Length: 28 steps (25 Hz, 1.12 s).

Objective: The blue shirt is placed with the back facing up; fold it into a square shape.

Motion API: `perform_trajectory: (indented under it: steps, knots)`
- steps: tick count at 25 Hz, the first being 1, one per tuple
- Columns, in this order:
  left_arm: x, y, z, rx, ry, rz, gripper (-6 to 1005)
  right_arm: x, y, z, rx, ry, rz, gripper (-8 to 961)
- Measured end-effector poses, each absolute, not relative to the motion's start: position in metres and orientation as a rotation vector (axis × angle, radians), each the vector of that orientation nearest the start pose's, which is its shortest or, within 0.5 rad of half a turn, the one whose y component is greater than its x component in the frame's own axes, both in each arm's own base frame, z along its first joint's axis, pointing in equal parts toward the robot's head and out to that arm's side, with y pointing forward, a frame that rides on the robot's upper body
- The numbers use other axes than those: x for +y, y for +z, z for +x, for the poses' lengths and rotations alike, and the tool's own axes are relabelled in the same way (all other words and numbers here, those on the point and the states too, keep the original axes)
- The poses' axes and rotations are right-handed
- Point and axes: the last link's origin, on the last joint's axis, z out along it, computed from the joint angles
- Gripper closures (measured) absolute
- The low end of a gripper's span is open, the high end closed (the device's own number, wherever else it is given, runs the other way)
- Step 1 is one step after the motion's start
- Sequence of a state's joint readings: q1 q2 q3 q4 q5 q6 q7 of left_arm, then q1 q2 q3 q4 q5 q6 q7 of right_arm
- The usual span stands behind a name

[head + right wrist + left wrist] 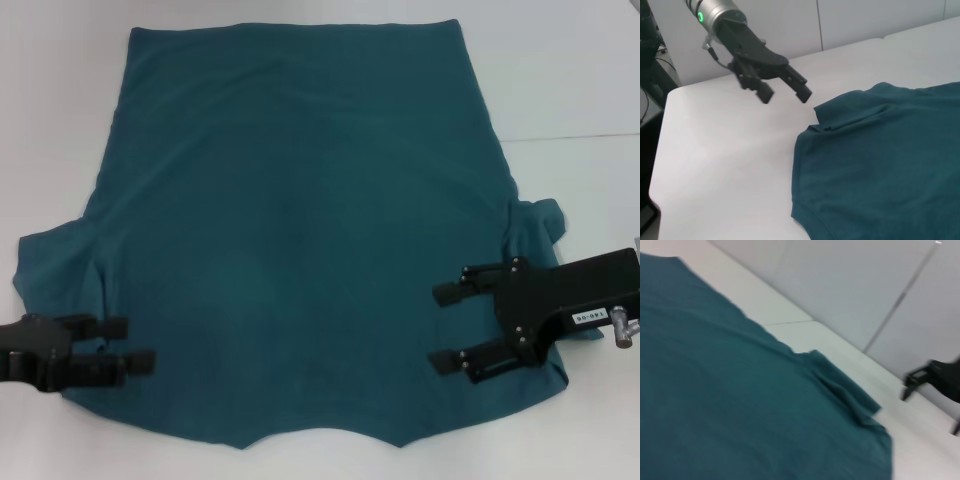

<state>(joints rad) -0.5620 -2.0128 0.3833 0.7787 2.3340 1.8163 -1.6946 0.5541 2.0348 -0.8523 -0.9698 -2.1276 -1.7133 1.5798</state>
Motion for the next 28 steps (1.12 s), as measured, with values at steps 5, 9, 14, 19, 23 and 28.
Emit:
perform_trajectory:
  steps: [5, 9, 14, 19, 23, 28]
  knots:
    - [0.322, 0.060, -0.297, -1.147, -0.571, -2.589, 110, 0.336, 0.036, 0.232, 0.417, 0.337, -2.959, 36]
    - [0.330, 0.061, -0.306, -1.235, -0.548, -2.470, 113, 0.337, 0.035, 0.232, 0.402, 0.332, -2.958, 36]
    - [0.335, 0.070, -0.321, -1.368, -0.508, -2.298, 115, 0.338, 0.036, 0.229, 0.401, 0.334, -2.961, 37]
    - [0.334, 0.076, -0.331, -1.445, -0.478, -2.202, 118, 0.339, 0.036, 0.228, 0.396, 0.332, -2.965, 37]
    - [0.335, 0.072, -0.339, -1.468, -0.434, -2.143, 120, 0.340, 0.036, 0.227, 0.392, 0.331, -2.965, 37]
    - [0.338, 0.065, -0.345, -1.458, -0.385, -2.101, 122, 0.341, 0.035, 0.226, 0.385, 0.330, -2.964, 37]
